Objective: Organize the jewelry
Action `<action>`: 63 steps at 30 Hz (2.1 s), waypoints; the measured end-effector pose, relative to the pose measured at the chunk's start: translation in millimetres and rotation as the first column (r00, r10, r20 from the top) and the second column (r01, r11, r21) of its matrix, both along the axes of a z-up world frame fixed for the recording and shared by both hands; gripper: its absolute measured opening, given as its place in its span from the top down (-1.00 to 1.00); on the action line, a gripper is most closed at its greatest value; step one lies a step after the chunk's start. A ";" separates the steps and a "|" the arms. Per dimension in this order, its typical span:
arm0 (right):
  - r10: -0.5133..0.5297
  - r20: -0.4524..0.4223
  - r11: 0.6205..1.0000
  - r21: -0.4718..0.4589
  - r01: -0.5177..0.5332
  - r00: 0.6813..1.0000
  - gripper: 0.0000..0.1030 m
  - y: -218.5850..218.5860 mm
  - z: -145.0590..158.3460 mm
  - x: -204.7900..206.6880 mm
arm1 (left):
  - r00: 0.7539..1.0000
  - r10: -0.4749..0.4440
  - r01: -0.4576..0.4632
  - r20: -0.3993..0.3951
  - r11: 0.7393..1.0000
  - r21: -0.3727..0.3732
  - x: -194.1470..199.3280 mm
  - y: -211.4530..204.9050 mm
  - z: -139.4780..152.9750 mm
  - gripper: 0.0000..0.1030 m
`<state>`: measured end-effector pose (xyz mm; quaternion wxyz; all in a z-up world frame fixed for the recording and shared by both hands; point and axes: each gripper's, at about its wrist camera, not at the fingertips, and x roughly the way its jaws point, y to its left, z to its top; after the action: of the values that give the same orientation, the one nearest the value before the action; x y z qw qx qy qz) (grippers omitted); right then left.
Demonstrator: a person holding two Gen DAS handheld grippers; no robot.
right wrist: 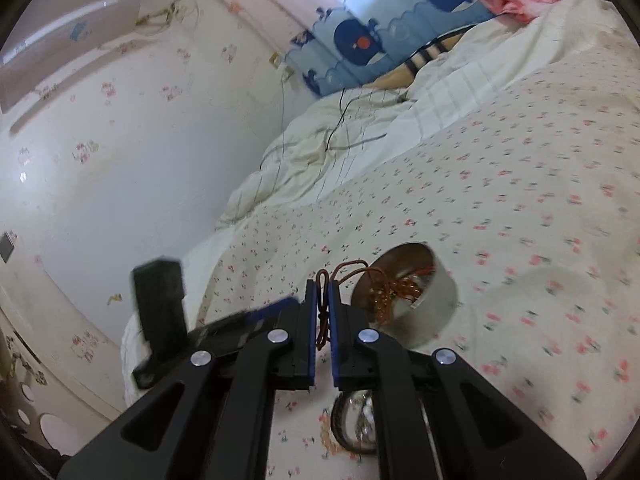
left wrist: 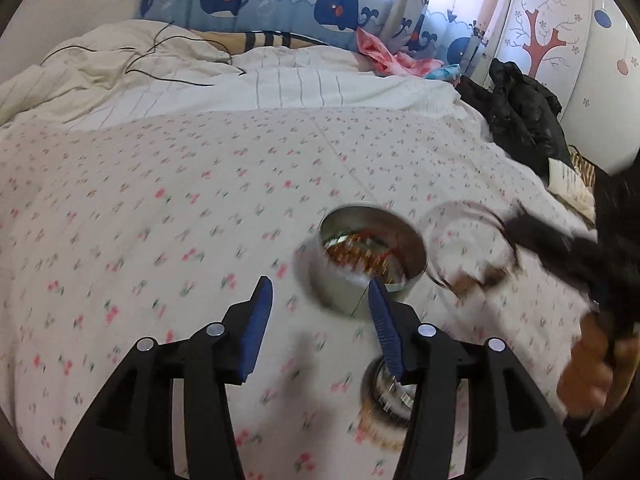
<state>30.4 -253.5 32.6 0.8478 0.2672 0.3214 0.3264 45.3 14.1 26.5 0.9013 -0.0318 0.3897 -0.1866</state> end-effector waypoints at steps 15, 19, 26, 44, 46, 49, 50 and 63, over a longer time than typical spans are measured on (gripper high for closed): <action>-0.113 -0.017 0.956 -0.276 0.103 0.993 -0.26 32.9 -24.5 47.6 | 0.998 0.009 -0.011 -0.067 0.999 -0.039 3.2 4.2 -21.6 -0.18; -0.140 0.046 0.938 -0.315 0.147 0.989 -0.30 22.7 -8.9 29.0 | 0.998 0.001 -0.002 -0.058 1.000 -0.002 -1.8 -0.9 -22.7 -0.19; -0.193 0.051 0.900 -0.389 0.197 0.980 -0.40 -8.5 -19.2 -40.4 | 0.999 0.014 -0.012 -0.030 0.998 0.069 -20.8 -8.4 -23.8 -0.43; -0.108 -0.007 0.896 -0.434 0.095 0.994 -0.06 20.6 -54.4 -47.1 | 0.999 0.025 -0.021 -0.023 0.991 0.131 -34.8 -21.3 -37.6 -0.60; -0.107 -0.009 0.894 -0.438 0.093 0.994 -0.06 21.7 -55.6 -45.6 | 1.000 0.022 -0.020 -0.018 0.990 0.137 -35.3 -22.2 -37.1 -0.60; -0.103 -0.008 0.892 -0.443 0.089 0.995 -0.06 24.0 -56.1 -44.4 | 1.000 0.019 -0.017 -0.011 0.989 0.147 -36.6 -23.7 -36.7 -0.61; -0.102 -0.008 0.892 -0.444 0.088 0.995 -0.05 24.0 -56.4 -44.2 | 1.000 0.017 -0.016 -0.010 0.988 0.151 -36.9 -24.3 -36.7 -0.62; -0.081 -0.018 0.889 -0.453 0.064 0.997 0.15 30.4 -59.6 -40.3 | 1.000 0.015 -0.014 -0.001 0.985 0.171 -37.8 -27.0 -36.3 -0.64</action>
<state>-9.9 -223.1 -27.0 0.8923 0.0808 0.3935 0.2060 7.5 -12.9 -9.8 0.9016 0.0428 0.4049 -0.1458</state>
